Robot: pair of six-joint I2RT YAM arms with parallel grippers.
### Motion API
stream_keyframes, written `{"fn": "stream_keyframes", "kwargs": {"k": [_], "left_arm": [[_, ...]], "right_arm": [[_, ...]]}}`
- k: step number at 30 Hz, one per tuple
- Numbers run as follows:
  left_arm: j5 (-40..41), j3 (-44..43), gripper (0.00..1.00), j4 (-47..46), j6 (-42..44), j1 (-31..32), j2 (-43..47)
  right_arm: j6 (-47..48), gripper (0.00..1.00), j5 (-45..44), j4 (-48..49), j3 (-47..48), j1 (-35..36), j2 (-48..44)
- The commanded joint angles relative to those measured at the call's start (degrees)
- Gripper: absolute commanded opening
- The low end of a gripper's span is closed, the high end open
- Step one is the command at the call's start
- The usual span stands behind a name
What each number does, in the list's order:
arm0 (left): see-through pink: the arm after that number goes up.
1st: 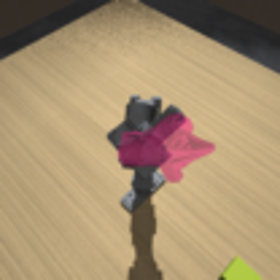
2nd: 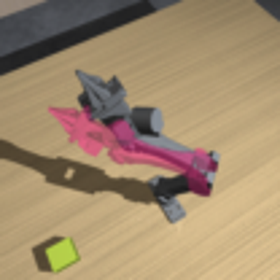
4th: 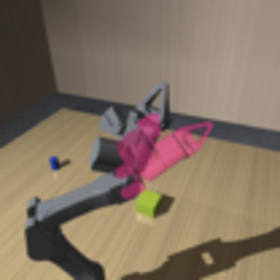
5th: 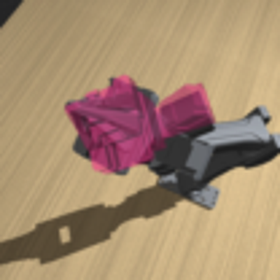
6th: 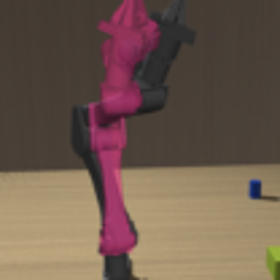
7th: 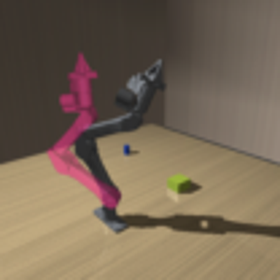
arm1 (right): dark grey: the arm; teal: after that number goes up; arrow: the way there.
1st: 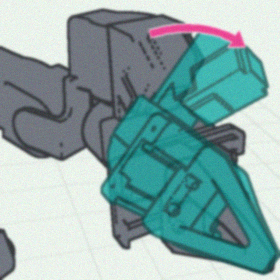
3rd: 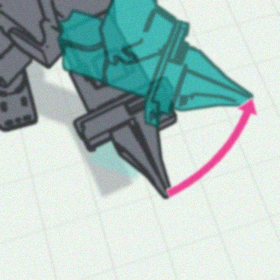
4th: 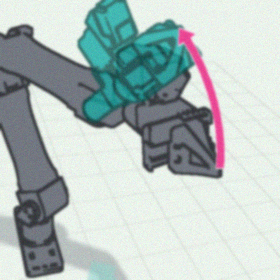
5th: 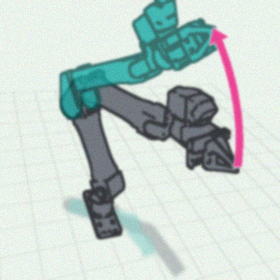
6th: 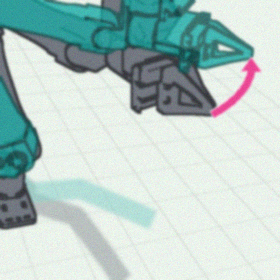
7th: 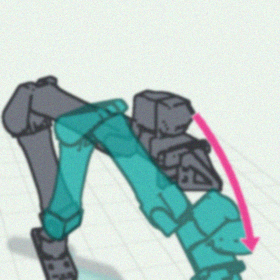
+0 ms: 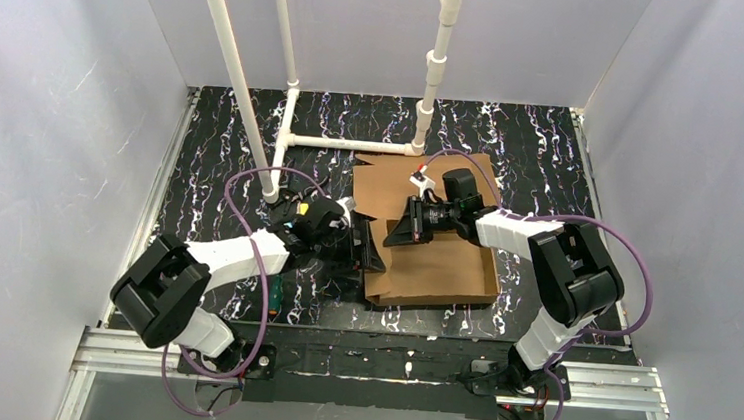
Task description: Fold the paper box
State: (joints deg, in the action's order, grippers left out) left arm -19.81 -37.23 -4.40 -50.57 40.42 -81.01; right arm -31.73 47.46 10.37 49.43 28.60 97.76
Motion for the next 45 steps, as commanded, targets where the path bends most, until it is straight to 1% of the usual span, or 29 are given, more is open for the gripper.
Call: {"fn": "stream_keyframes", "kwargs": {"k": [1,7,10,12,14,16,18,19,21,22,24,27,31,37,45], "left_arm": [[3.1,-3.8,0.71,1.7,0.4,1.1,-1.6],[4.5,-4.9,0.62,2.0,-0.4,2.3,-4.4],[5.2,-5.4,0.59,2.3,-1.1,2.6,-5.2],[5.8,-6.1,0.58,3.2,-1.2,2.8,-5.6],[6.7,-7.1,0.56,4.1,-1.1,3.2,-6.0],[8.6,-8.6,0.56,7.8,-1.0,3.9,-6.6],[11.2,-10.9,0.56,11.9,-1.0,4.7,-7.2],[12.7,-12.3,0.56,14.3,-1.0,5.2,-7.7],[16.4,-15.2,0.56,19.5,-1.0,6.3,-9.0],[18.1,-16.8,0.55,22.2,-1.1,6.6,-9.6],[21.2,-19.4,0.54,26.3,-1.2,7.3,-11.1],[23.7,-21.8,0.51,29.1,-0.9,7.8,-12.4],[26.4,-24.7,0.42,32.4,0.0,7.9,-14.3],[27.6,-27.6,0.41,35.2,1.0,8.5,-17.6],[34.4,-31.7,0.40,39.9,2.5,8.7,-21.9]], "right_arm": [[2.9,0.15,0.7,-0.7,-0.3,-0.9,-2.1],[5.9,0.32,0.9,-3.8,1.1,-1.8,-2.6],[8.2,0.44,0.0,-6.2,2.0,-2.4,-3.2],[10.9,0.46,-1.0,-8.9,3.2,-2.7,-3.8],[15.5,0.49,-2.8,-13.4,4.7,-2.8,-4.7],[20.2,0.51,-5.9,-17.4,5.9,-2.8,-6.2],[27.0,0.59,-8.0,-21.2,6.6,-2.9,-9.1],[30.6,0.64,-8.7,-22.9,6.7,-2.9,-10.5],[39.7,0.69,-9.6,-27.0,6.7,-3.1,-13.3],[42.5,0.70,-9.6,-28.4,6.2,-3.6,-14.7],[46.1,0.72,-8.7,-29.9,5.1,-5.1,-17.4],[47.8,0.74,-8.4,-29.9,3.5,-7.6,-20.7],[48.1,0.74,-7.4,-29.9,2.6,-11.6,-22.3],[49.1,0.74,-6.9,-31.3,2.6,-16.6,-22.1],[49.4,0.73,-5.9,-31.7,2.3,-18.3,-21.1]]}}
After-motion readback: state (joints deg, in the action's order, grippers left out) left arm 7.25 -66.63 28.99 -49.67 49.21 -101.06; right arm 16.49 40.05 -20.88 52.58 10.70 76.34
